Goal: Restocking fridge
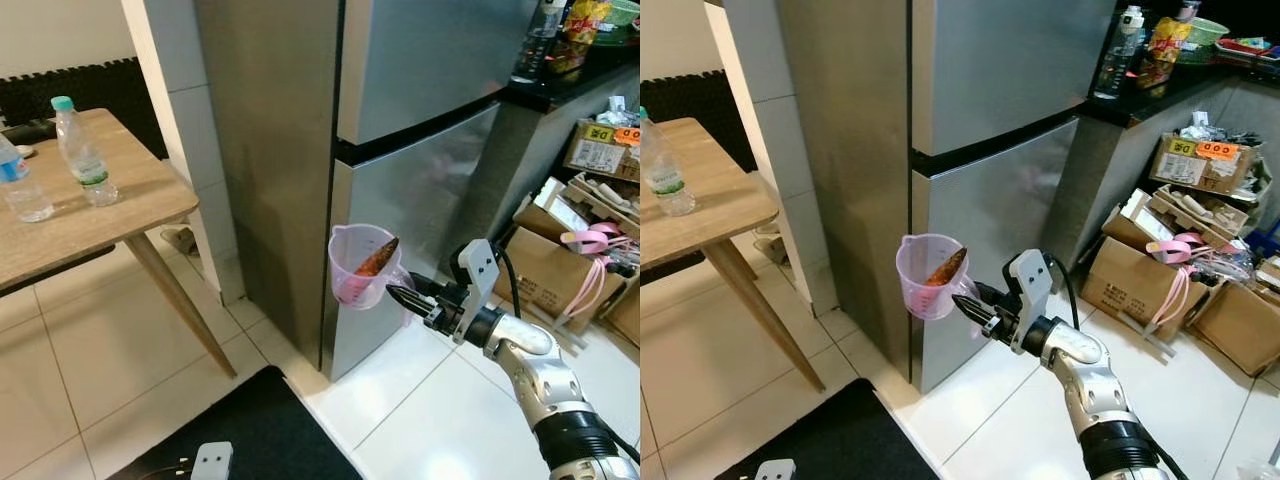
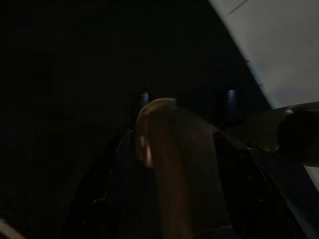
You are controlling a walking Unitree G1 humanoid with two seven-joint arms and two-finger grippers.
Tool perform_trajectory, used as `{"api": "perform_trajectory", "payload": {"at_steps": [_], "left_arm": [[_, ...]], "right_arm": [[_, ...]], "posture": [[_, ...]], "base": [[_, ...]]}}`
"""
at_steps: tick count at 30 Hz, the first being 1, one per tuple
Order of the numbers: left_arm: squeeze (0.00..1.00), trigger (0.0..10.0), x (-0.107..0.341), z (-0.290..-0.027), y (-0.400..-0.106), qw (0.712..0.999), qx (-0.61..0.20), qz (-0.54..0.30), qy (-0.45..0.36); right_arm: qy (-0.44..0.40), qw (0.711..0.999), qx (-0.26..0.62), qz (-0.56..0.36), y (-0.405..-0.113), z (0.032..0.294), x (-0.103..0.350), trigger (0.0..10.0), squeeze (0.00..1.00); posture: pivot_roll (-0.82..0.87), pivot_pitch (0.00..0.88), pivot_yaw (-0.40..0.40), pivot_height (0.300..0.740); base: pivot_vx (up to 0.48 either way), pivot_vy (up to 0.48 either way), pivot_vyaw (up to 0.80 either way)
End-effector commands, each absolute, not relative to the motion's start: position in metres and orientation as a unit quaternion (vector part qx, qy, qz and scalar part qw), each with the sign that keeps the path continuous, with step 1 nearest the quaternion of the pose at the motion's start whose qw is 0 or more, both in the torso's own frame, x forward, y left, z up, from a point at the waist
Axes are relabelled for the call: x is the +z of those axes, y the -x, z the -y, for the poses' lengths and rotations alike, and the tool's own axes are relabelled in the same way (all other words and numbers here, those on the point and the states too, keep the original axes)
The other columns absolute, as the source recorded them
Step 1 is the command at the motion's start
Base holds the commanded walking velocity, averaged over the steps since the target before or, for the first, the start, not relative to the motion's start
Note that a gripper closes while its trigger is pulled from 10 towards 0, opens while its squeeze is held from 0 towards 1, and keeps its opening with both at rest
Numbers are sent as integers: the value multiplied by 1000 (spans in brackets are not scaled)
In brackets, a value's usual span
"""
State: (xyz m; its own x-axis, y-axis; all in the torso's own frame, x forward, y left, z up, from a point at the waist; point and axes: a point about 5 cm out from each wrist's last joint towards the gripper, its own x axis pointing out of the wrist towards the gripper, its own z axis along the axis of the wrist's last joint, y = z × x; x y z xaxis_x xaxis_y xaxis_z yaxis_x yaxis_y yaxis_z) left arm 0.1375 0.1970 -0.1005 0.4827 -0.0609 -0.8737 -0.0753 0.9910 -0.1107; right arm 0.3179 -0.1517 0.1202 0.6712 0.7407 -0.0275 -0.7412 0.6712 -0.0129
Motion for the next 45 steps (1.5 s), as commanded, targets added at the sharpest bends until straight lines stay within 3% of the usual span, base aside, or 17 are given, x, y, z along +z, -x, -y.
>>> {"api": "perform_trajectory", "payload": {"at_steps": [1, 17, 25, 27, 34, 41, 45], "left_arm": [[0, 10000, -102, -195, -134, 855, 8, -514, 73], [0, 10000, -101, -194, -137, 858, 14, -507, 81], [0, 10000, -101, -194, -136, 857, 13, -509, 75], [0, 10000, -102, -194, -135, 856, 14, -513, 69], [0, 10000, -102, -194, -134, 855, 15, -513, 68], [0, 10000, -102, -195, -134, 857, 17, -511, 66], [0, 10000, -101, -196, -136, 859, 17, -508, 64]], "right_arm": [[19, 911, 412, 0, -318, 149, 124, 10000, 0], [-15, 929, 370, -20, -323, 137, 107, 10000, 0], [50, 966, 212, -141, -313, 192, 50, 10000, 0], [24, 981, 92, -168, -304, 223, 35, 10000, 0], [4, 979, 7, -201, -288, 243, 18, 10000, 0], [-52, 962, -114, -244, -246, 274, -13, 10000, 0], [-39, 955, -143, -257, -235, 281, -19, 10000, 0]], "posture": [[-20, 0, -45, 740], [-24, 0, -41, 740], [-27, 0, -41, 740], [-27, 0, -41, 740], [-25, 0, -40, 740], [-22, 0, -40, 740], [-25, 0, -35, 740]], "base": [[0, 0, 0], [0, 0, 0], [0, 0, 0], [0, 0, 0], [0, 0, 0], [0, 0, 0], [0, 0, 0]]}}
